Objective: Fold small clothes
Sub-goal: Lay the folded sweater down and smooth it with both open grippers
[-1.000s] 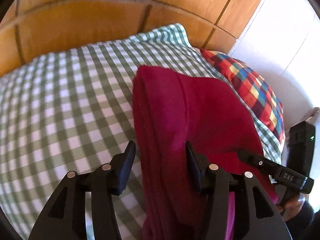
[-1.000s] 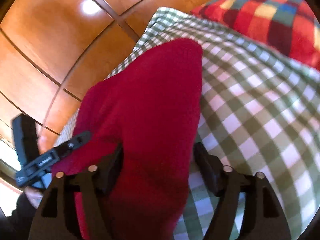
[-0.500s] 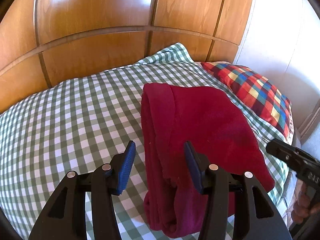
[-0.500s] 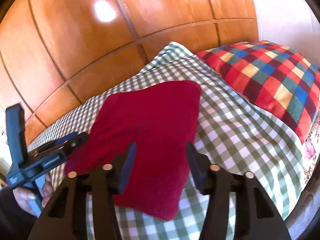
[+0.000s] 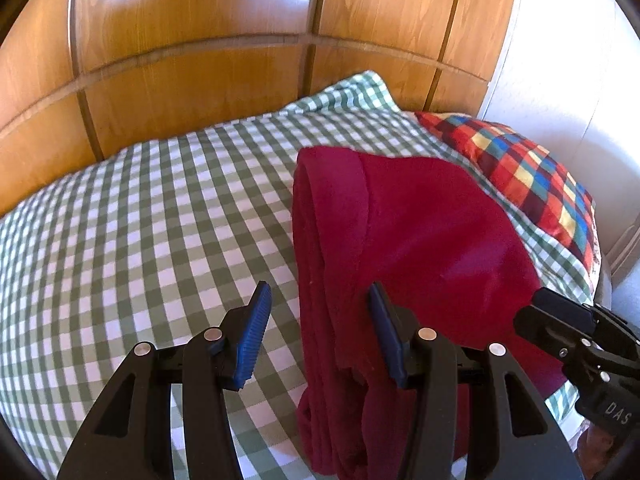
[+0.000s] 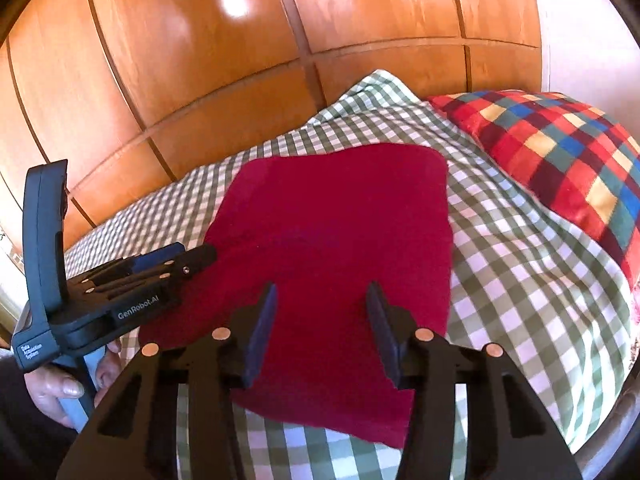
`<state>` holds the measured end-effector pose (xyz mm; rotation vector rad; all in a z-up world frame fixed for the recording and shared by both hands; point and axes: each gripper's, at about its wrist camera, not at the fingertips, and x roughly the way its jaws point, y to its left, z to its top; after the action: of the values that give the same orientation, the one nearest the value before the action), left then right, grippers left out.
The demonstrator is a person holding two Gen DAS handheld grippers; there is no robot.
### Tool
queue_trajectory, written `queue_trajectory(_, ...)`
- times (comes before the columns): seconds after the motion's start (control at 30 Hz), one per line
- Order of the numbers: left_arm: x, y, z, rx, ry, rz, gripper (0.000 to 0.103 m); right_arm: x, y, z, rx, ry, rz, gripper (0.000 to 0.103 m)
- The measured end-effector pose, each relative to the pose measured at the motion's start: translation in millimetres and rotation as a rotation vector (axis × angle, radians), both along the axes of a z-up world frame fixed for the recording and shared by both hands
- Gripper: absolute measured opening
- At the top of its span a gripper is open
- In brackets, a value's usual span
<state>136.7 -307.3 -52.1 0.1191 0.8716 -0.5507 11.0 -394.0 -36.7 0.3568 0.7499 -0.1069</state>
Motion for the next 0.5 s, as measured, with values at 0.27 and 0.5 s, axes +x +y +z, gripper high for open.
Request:
queue_trajectory(0.27, 10.0, 2.5, -17.5, -0.014, 0.029, 0.01, 0.052, 19.6, 24.0, -20.6, -0.154, 0.033, -0.015, 0.047)
queue_trajectory(0.5, 2.7, 9.7, -8.9, -0.022, 0.027, 0.042, 0.053, 19.3, 28.0, -20.3, -0.175, 0.05, -0.044, 0.048)
